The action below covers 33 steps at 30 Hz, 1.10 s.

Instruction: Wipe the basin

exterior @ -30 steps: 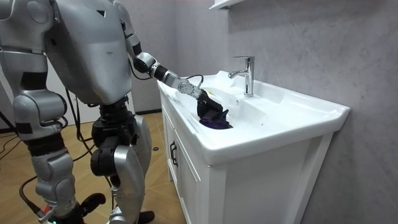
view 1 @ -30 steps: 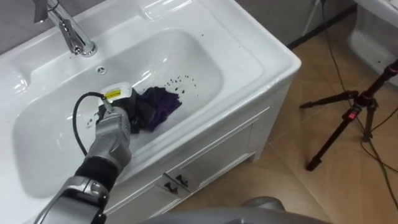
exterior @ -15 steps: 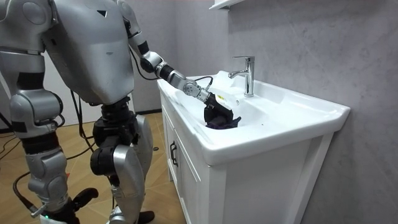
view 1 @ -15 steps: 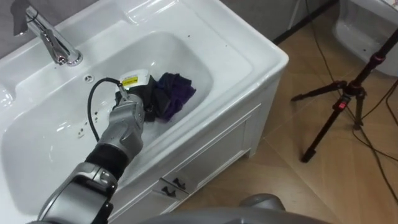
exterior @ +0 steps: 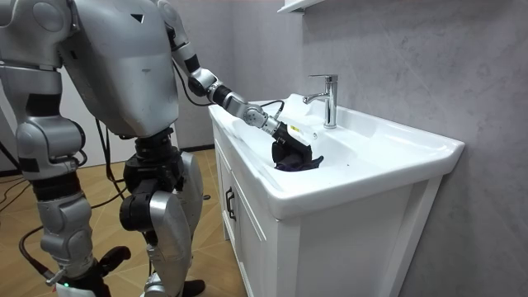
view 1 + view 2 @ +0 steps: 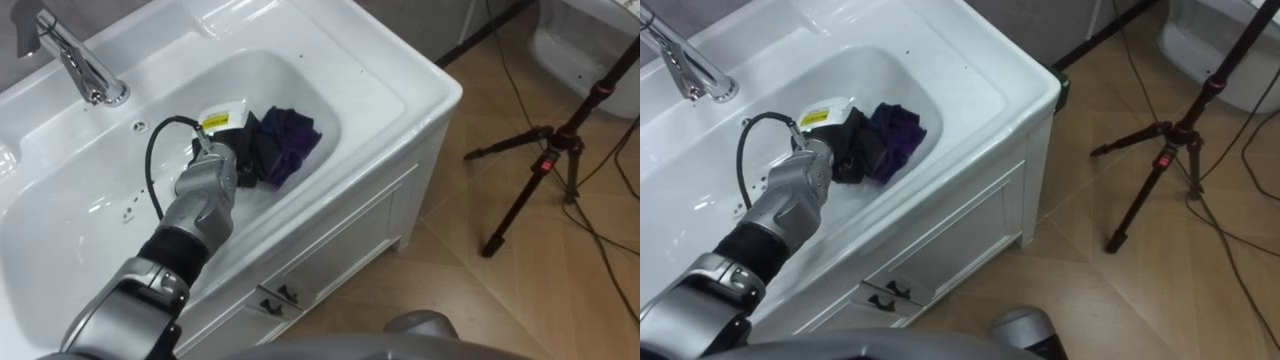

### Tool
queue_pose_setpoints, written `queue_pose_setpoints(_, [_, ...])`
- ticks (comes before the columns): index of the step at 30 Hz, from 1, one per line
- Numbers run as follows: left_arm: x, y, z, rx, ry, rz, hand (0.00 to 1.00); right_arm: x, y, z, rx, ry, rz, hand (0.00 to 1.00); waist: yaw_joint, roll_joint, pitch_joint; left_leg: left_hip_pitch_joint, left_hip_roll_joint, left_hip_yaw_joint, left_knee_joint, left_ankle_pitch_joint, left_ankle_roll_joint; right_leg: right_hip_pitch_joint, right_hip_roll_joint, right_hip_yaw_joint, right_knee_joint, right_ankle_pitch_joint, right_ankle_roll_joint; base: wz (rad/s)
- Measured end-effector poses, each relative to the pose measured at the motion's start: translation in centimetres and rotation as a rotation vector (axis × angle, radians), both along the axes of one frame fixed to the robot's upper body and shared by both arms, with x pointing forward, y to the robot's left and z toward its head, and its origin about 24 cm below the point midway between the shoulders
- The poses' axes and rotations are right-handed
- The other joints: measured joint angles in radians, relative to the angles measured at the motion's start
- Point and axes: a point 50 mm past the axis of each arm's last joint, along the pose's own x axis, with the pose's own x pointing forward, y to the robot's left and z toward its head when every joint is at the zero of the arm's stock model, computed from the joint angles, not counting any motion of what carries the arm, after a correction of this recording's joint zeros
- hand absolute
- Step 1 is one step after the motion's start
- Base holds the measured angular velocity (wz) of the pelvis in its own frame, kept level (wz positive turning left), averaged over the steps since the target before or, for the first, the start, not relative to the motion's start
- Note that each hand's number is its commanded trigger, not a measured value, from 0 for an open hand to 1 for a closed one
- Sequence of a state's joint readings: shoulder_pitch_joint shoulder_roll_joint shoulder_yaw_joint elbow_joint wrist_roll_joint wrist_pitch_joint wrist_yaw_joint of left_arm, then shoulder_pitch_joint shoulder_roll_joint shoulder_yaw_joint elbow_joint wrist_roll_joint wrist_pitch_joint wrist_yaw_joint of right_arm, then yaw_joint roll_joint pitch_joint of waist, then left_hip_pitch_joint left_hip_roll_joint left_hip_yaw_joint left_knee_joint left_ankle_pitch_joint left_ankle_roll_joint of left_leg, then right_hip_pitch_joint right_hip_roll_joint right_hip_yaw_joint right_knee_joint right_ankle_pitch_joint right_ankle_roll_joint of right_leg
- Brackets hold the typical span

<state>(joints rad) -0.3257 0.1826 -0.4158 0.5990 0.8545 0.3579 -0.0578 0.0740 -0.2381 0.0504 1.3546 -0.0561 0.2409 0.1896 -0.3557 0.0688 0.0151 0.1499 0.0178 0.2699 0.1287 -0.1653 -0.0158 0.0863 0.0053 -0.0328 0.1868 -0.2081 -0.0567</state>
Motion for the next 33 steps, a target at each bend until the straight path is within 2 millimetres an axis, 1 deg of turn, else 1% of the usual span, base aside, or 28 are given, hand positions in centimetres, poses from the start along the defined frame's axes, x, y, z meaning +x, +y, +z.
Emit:
queue_pose_setpoints(11, [0.1, 0.1, 0.1, -0.001, -0.005, 0.002, 1.0, 0.6, -0.1, 0.0, -0.029, 0.003, 0.028, 0.0, 0.001, -0.003, -0.0002, -0.006, 0.0, 0.001, 0.0, -0.002, 0.002, -0.006, 0.001, 0.002, -0.003, 0.001, 0.001, 0.0])
queue_pose_setpoints(14, [0.1, 0.2, 0.1, -0.005, -0.005, 0.01, 1.0, 0.4, -0.1, 0.0, -0.029, 0.013, 0.028, 0.0, 0.002, -0.004, -0.0008, -0.004, 0.0, 0.002, 0.0, -0.002, 0.002, -0.005, 0.002, 0.003, -0.001, 0.001, 0.001, -0.01])
queue_pose_setpoints(17, [0.0, 0.5, -0.3, -0.008, 0.015, 0.031, 1.0, 0.3, -0.1, 0.0, -0.03, 0.017, 0.024, 0.0, 0.007, -0.005, -0.0015, 0.006, 0.002, 0.002, 0.0, -0.002, 0.002, 0.001, 0.004, 0.006, 0.001, 0.002, -0.001, -0.09])
queue_pose_setpoints(18, [-0.1, 0.8, -0.4, -0.012, 0.02, 0.04, 1.0, 0.2, -0.1, 0.0, -0.031, 0.019, 0.021, 0.0, 0.011, -0.006, -0.0015, 0.011, 0.005, 0.002, -0.001, -0.002, 0.002, 0.003, 0.007, 0.013, 0.001, 0.004, -0.003, -0.25])
queue_pose_setpoints(19, [-0.2, 1.3, -0.7, -0.015, 0.028, 0.056, 1.0, 0.1, -0.1, 0.0, -0.035, 0.019, 0.02, 0.0, 0.02, -0.006, -0.0013, 0.018, 0.007, 0.002, -0.002, -0.003, 0.001, 0.004, 0.013, 0.031, 0.003, 0.006, -0.006, -0.33])
queue_pose_setpoints(21, [-0.3, 2.0, -1.1, -0.021, 0.041, 0.087, 1.0, 0.0, -0.1, 0.0, -0.038, 0.018, 0.015, 0.0, 0.035, -0.008, -0.0018, 0.028, 0.011, 0.002, -0.001, -0.006, -0.003, 0.007, 0.021, 0.048, 0.002, 0.011, -0.012, -0.34])
queue_pose_setpoints(22, [-0.4, 2.3, -1.2, -0.021, 0.047, 0.098, 1.0, -0.1, -0.1, 0.0, -0.039, 0.021, 0.014, 0.0, 0.035, -0.008, -0.0019, 0.03, 0.011, 0.002, -0.001, -0.008, -0.007, 0.01, 0.025, 0.051, 0.001, 0.012, -0.013, -0.24])
queue_pose_setpoints(24, [-0.7, 3.3, -1.7, -0.034, 0.065, 0.14, 1.0, -0.6, -0.2, 0.0, -0.038, 0.028, -0.003, 0.0, 0.046, -0.007, -0.0027, 0.043, 0.023, 0.004, 0.0, -0.02, -0.014, 0.015, 0.041, 0.066, -0.001, 0.015, -0.019, -0.19])
queue_pose_setpoints(26, [-1.0, 3.9, -1.9, -0.041, 0.073, 0.171, 1.0, -1.2, -0.2, 0.1, -0.04, 0.039, -0.013, 0.0, 0.055, -0.006, -0.0035, 0.044, 0.028, 0.001, 0.001, -0.021, -0.015, 0.011, 0.047, 0.076, -0.002, 0.017, -0.022, -0.17])
queue_pose_setpoints(28, [-1.1, 4.3, -2.1, -0.043, 0.082, 0.191, 1.0, -1.6, -0.3, 0.1, -0.045, 0.042, -0.033, 0.0, 0.059, 0.0, -0.0076, 0.037, 0.029, 0.0, 0.003, -0.021, -0.015, 0.004, 0.048, 0.075, 0.0, 0.019, -0.024, -0.03])
queue_pose_setpoints(30, [-1.6, 5.1, -2.7, -0.029, 0.103, 0.218, 1.0, -2.1, -0.5, 0.2, -0.052, 0.046, -0.055, 0.0, 0.06, 0.006, -0.0121, 0.038, 0.032, 0.0, 0.003, -0.021, -0.015, 0.004, 0.05, 0.074, 0.001, 0.02, -0.026, 0.0])
queue_pose_setpoints(33, [-2.1, 6.1, -3.2, -0.024, 0.123, 0.26, 1.0, -2.0, -0.6, 0.2, -0.054, 0.045, -0.045, 0.0, 0.066, 0.009, -0.0147, 0.039, 0.036, -0.001, 0.003, -0.021, -0.015, 0.004, 0.055, 0.076, 0.001, 0.024, -0.03, -0.03])
